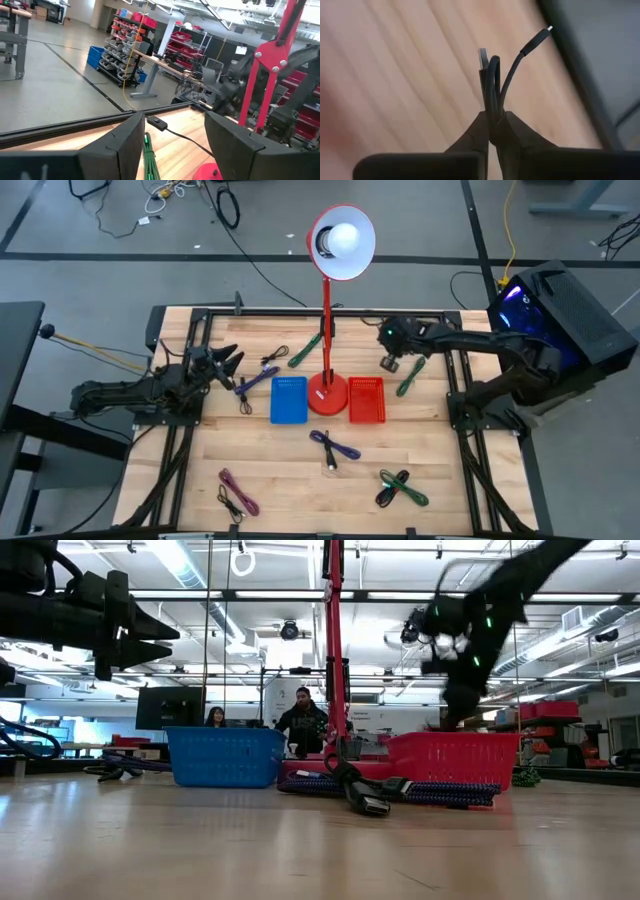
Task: Pick & Place USB Port
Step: Put the black charger cable into the orange bin
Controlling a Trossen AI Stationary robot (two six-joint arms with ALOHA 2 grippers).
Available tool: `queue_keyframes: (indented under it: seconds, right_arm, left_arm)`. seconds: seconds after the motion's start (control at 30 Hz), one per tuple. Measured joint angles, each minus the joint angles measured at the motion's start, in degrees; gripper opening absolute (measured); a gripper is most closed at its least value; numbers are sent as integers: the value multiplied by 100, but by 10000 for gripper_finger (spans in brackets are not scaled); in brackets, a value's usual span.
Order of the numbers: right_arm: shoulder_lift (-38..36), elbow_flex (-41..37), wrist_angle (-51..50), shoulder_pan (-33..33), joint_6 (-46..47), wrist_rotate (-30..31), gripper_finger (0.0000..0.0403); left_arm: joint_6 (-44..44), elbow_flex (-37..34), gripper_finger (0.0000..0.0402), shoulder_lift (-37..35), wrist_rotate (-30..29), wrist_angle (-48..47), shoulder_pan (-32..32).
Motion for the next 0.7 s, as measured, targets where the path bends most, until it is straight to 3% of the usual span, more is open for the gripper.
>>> queue_keyframes:
  seconds: [0.17,0.33,0.47,0.7]
  right_arm:
    - [-465,942,-414,956,434,-439,25]
    - [-862,1243,-444,2387,1197,-216,25]
    - [-927,1243,-696,3562,2119,611,24]
    - [-566,1025,-390,5245,4313,1999,24]
  left_arm:
    - [-441,0,213,-2,191,99,0]
    - [-394,0,213,-7,848,256,0]
    - [-188,0,213,-7,1300,531,-2]
    - [-193,0,213,-7,1375,549,-4]
